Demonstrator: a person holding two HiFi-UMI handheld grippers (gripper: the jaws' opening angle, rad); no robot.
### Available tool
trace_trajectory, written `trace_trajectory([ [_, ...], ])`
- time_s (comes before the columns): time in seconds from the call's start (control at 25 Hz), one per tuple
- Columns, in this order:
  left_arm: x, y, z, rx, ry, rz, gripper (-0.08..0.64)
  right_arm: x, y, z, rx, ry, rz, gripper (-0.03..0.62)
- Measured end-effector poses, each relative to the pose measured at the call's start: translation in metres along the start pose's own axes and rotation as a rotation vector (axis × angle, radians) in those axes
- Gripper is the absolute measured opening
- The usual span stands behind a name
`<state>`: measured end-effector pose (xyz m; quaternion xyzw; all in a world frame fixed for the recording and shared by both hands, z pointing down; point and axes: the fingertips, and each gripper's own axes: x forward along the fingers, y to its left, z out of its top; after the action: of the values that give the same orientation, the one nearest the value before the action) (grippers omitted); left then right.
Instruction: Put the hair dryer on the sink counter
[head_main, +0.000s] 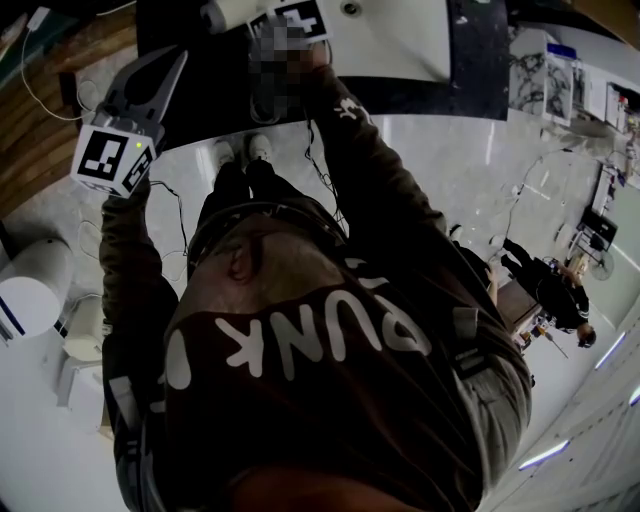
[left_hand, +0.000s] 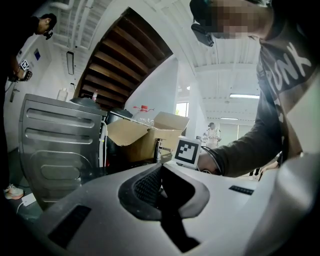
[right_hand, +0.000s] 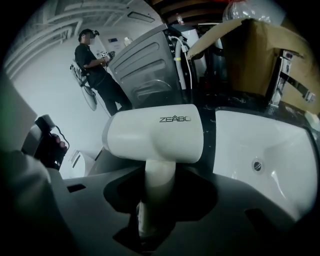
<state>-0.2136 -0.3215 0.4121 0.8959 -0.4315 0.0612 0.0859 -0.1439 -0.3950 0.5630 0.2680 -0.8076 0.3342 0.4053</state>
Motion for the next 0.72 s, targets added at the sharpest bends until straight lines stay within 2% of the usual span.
trace_trajectory([
  [0.48, -0.001, 0.002, 0.002, -0.011, -0.005, 0.0, -0.006, 0.009, -0.004, -0.001, 0.003, 0.014, -0.026, 0.167],
  [0.72, -0.001, 0.0, 0.006, 0.001, -0.001, -0.004, -0.006, -0.003, -0.001, 0.001, 0.007, -0.018, -0.018, 0.202],
])
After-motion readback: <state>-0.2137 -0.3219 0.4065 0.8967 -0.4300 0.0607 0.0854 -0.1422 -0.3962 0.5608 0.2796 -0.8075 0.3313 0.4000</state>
